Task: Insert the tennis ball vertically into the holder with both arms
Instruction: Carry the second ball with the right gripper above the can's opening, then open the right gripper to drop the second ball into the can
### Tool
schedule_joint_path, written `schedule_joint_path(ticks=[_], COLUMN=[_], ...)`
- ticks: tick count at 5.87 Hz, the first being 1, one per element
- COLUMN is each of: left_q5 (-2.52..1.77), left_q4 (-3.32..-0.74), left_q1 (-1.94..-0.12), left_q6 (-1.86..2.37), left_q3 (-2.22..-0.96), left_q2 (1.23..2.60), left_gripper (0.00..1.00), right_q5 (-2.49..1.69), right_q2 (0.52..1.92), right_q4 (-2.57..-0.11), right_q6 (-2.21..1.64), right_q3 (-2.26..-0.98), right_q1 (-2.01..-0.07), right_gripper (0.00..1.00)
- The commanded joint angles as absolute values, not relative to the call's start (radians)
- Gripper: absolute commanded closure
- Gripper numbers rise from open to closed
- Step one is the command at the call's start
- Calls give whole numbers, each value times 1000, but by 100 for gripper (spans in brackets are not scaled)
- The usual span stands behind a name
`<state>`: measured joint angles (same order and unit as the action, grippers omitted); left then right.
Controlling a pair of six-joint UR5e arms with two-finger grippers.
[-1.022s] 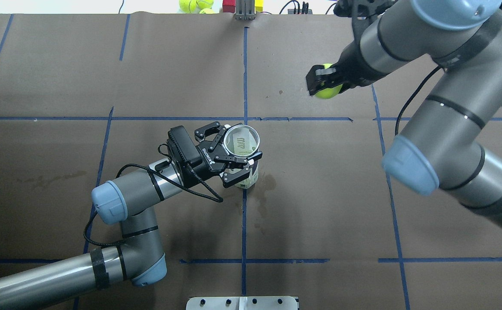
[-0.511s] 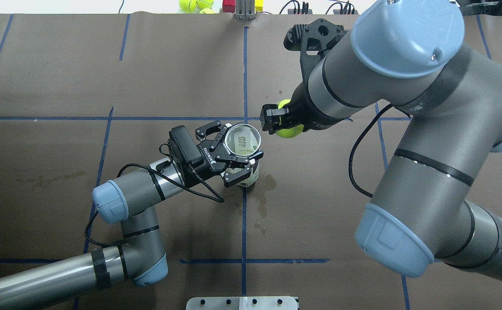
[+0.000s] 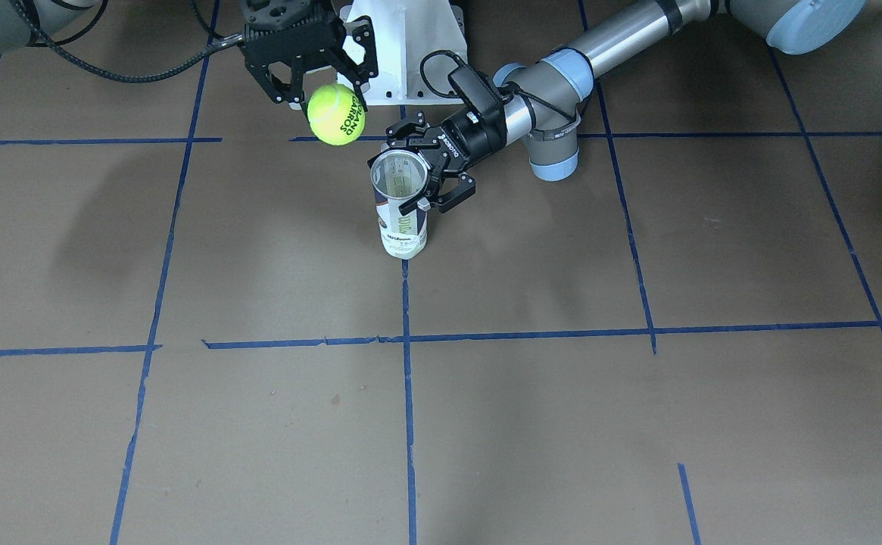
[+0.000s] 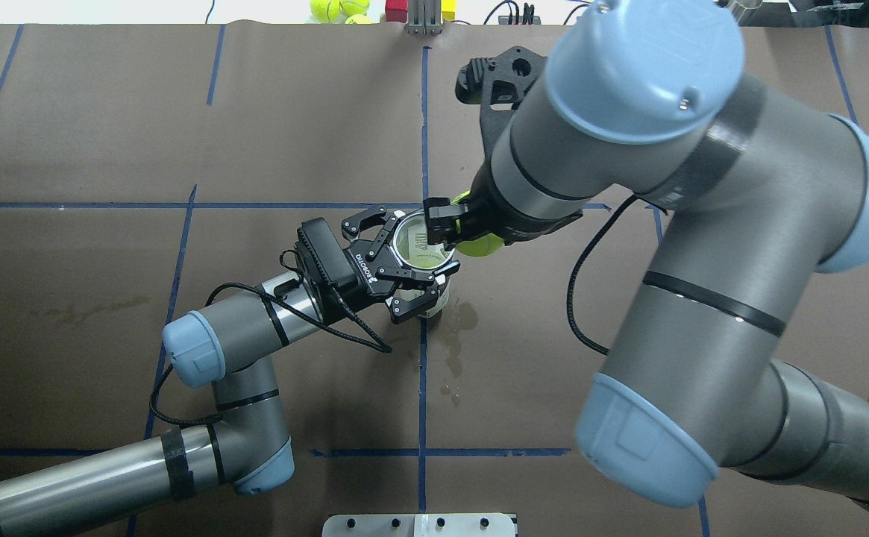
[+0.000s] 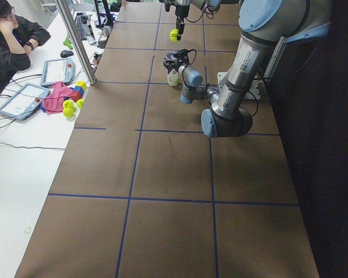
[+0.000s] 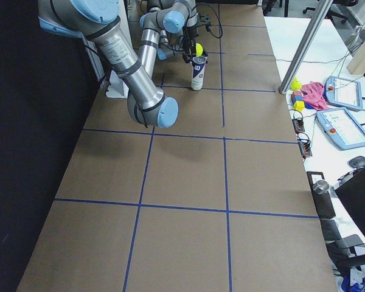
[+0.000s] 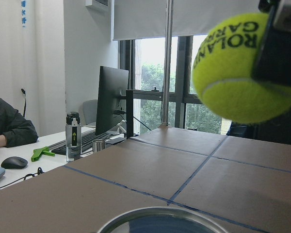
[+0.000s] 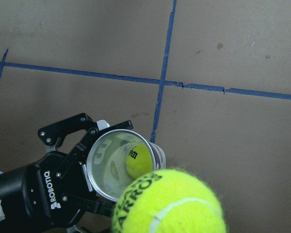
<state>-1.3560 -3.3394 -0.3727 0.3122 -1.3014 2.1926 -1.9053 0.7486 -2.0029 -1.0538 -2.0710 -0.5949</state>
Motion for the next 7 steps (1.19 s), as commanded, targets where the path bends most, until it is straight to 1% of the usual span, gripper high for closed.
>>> schedule_joint_path(ticks=[1,3,6,7], left_q5=[-1356,-1358,-1356,-1356], left_q4=[-3339,-3339,-3339,-3339], left_q1=[-371,-370,-371,-371], left_q6=[311,311,311,311], left_q3=[-1299,-1299,-1298,-1298], left_q2=[2187,2187,2187,2186], left_gripper=[13,13,13,13], right_q5=[-1905,-1904,-1904,-1904], right_q2=[646,547,563,563], right_q4=[-2034,-2034,-2045,-2068], right_q6=[-1054,-1054,-1054,-1054], right_q3=[-1963,-1808,-1813,-1819], right_q1=[-584,-584,-586,-586], right_gripper=[85,84,78,72])
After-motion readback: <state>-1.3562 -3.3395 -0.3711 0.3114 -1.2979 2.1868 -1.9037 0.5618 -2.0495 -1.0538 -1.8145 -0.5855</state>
